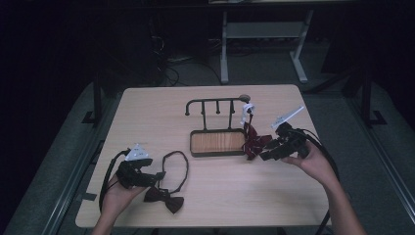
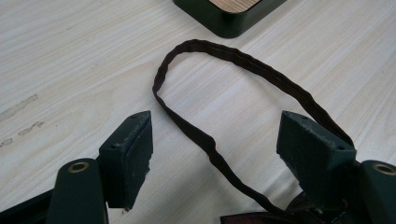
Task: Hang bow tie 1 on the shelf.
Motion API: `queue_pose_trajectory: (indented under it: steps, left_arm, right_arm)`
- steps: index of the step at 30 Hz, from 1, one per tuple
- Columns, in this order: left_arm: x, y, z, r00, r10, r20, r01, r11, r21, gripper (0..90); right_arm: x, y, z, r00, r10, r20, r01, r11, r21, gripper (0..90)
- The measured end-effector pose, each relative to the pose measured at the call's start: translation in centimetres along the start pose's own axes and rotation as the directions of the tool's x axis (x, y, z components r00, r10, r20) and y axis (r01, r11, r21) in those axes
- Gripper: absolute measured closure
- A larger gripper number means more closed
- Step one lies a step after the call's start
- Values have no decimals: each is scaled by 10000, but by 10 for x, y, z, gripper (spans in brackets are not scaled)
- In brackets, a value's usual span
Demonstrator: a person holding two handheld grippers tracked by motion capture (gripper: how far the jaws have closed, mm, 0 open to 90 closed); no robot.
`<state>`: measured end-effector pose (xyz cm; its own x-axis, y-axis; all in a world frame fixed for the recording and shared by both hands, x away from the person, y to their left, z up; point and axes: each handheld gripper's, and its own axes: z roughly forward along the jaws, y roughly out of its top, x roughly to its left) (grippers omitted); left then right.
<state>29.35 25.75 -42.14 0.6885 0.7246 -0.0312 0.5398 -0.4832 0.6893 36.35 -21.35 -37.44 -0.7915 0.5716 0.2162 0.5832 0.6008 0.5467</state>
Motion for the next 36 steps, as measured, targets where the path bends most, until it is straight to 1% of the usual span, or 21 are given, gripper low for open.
queue_pose_trajectory:
  steps: [3, 5, 7, 9, 10, 11, 15, 16, 17, 18, 24, 28, 30, 32, 33, 35, 36]
  left_arm:
    - [0, 0, 0, 10000, 4, 3, -4, 10000, 12, 275]
    - [0, 0, 0, 10000, 25, 6, -25, 10000, 26, 275]
    - [0, 0, 0, 10000, 24, 7, -24, 10000, 23, 275]
    - [0, 0, 1, 10000, 50, 6, -50, 10000, 44, 275]
    - [0, 0, 1, 10000, 50, 9, -50, 10000, 51, 275]
    - [0, 0, 1, 10000, 26, 25, -26, 10000, 76, 275]
    - [-1, 1, 1, 10000, 46, 23, -46, 10000, 65, 275]
    - [-1, 1, 1, 10000, -33, 34, 33, 10000, 64, 275]
    - [-1, 1, 1, 10000, -16, 34, 16, 10000, 68, 276]
    - [-1, 1, 1, 10000, 63, 31, -63, 10000, 76, 276]
    - [0, 1, 2, 10000, 88, 39, -88, 9999, 84, 277]
    - [0, 2, 2, 10000, 43, 45, -44, 10000, 65, 277]
    - [0, 2, 2, 10000, 49, 42, -49, 10000, 82, 277]
    - [-1, 2, 3, 10000, -33, 64, 32, 9999, 160, 277]
    - [0, 3, 3, 10000, 63, 56, -64, 9999, 159, 277]
    - [-1, 3, 4, 10000, -16, 72, 14, 9998, 174, 277]
    - [-1, 3, 4, 10000, 11, 73, -13, 9998, 205, 277]
  right_arm:
    - [-1, -4, 3, 10000, -5, -24, 5, 10000, 31, 391]
    - [-1, -6, 4, 10000, 77, -57, -77, 10000, 35, 389]
    - [-1, -8, 5, 9999, 140, 17, -140, 9998, 139, 384]
    - [0, -10, 5, 9998, 177, -41, -177, 9998, 95, 384]
    - [0, -12, 5, 10000, 91, 6, -91, 9999, 88, 383]
    - [1, -13, 5, 9999, 165, 2, -165, 9998, 97, 382]
    - [2, -15, 5, 9999, 166, 0, -166, 9998, 59, 376]
    - [2, -16, 5, 9999, 118, 20, -118, 9999, 18, 375]
    - [3, -17, 4, 9998, 179, 34, -179, 9998, 37, 372]
    - [4, -18, 5, 9999, 140, 55, -141, 9999, 24, 369]
    - [5, -25, 7, 9997, 245, 1, -245, 9997, -53, 367]
    - [5, -31, 9, 9995, 309, -17, -309, 9995, -101, 366]
    - [6, -33, 9, 9996, 289, 54, -288, 9996, -67, 361]
    - [7, -36, 10, 9994, 337, 4, -337, 9993, -134, 359]
    - [7, -37, 10, 9995, 309, 44, -308, 9993, -195, 359]
    - [8, -38, 11, 9996, 266, 74, -264, 9994, -207, 356]
    - [9, -39, 12, 9996, 261, 84, -259, 9995, -196, 357]
